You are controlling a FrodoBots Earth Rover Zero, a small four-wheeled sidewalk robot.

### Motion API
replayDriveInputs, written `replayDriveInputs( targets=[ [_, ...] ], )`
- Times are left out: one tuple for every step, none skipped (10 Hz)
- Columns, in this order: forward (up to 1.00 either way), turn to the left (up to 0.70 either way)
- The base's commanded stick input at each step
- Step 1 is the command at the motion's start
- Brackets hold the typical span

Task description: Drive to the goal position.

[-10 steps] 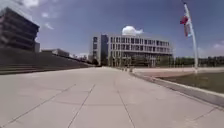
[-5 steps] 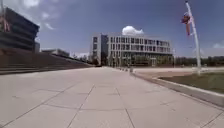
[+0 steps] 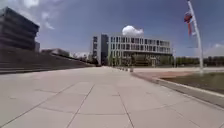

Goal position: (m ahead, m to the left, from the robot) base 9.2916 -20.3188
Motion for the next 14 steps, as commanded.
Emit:
replayDriveInputs(
  targets=[
    [0.3, 0.01],
    [0.3, 0.01],
    [0.3, 0.01],
    [0.3, 0.01],
    [0.3, 0.01],
    [0.3, 0.01],
    [0.3, 0.01],
    [0.3, 0.01],
    [0.3, 0.01],
    [0.3, 0.01],
    [0.3, 0.01],
    [0.3, 0.01],
    [0.3, 0.01],
    [0.3, 0.01]
  ],
)
